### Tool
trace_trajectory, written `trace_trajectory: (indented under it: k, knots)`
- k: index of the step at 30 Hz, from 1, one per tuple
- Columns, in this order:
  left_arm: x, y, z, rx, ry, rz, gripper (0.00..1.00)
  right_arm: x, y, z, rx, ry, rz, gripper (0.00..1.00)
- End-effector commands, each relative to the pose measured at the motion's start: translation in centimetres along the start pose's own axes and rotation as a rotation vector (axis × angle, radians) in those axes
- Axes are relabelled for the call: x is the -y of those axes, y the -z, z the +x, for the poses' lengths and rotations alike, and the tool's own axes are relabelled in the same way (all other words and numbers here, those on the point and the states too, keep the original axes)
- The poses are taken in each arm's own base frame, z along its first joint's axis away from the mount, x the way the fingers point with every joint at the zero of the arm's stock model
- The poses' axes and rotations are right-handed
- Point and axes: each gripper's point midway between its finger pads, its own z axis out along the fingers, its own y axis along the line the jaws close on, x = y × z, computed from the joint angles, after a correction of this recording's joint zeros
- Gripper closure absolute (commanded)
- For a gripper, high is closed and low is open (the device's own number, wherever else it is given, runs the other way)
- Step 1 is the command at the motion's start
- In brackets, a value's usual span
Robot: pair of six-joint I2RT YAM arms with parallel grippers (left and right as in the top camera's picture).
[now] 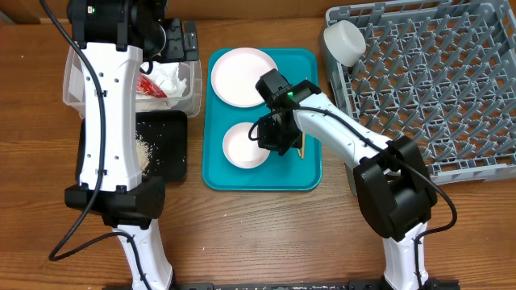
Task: Sort waste into correct bins and load items into the dishwasher
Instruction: 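Reach right gripper to small white plate on teal tray and grasp, then carry small white plate with right gripper and stand it in rack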
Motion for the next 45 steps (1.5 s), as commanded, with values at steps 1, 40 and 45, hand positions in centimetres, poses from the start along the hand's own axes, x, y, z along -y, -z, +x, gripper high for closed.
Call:
trace_trajectory:
  k: [1, 40, 45]
  knots:
    - [0.3, 1.0, -0.3, 0.029, 0.004, 0.007, 0.00, 0.1, 2.9, -1.1, 0.070, 0.001, 0.019, 0.96]
    - [0.3, 1.0, -0.3, 0.029, 0.004, 0.007, 0.00, 21.9, 24.8, -7.1, 0.911, -0.172, 1.412, 0.96]
    - [0.3, 1.0, -0.3, 0.029, 0.004, 0.007, 0.00, 22.4, 22.6, -7.4, 0.898, -0.175, 1.388, 0.96]
